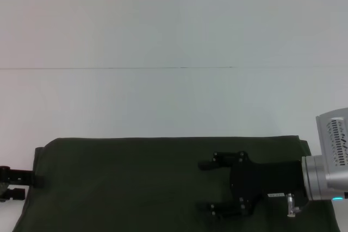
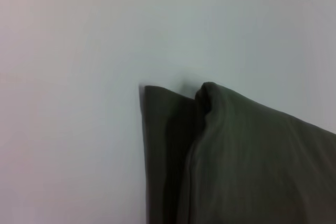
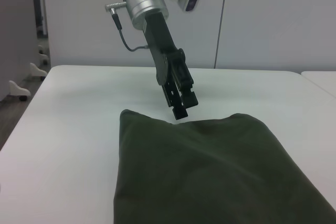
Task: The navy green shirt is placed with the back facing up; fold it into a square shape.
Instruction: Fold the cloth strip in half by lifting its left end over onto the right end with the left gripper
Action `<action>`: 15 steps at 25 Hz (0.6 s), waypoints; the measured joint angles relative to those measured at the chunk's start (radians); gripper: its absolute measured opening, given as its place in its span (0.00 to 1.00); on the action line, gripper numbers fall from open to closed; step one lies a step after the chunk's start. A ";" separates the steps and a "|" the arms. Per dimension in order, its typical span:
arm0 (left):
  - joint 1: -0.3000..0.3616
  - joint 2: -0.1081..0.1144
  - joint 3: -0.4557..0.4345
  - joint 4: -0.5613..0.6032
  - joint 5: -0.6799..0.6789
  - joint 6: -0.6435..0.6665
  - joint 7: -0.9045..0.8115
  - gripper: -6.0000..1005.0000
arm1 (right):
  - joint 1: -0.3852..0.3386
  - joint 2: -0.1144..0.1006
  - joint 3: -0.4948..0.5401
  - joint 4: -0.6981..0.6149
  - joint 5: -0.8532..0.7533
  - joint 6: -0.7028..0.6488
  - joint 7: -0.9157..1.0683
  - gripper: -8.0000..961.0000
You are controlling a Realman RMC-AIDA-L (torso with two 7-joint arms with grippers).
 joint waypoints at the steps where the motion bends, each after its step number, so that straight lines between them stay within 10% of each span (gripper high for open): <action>1: 0.002 0.003 0.000 0.012 0.001 0.010 -0.006 0.75 | 0.000 0.000 0.000 0.000 0.001 0.000 0.000 0.88; 15: 0.007 0.000 0.011 0.011 0.029 0.007 -0.003 0.75 | -0.002 0.000 -0.003 0.003 0.009 0.012 0.000 0.88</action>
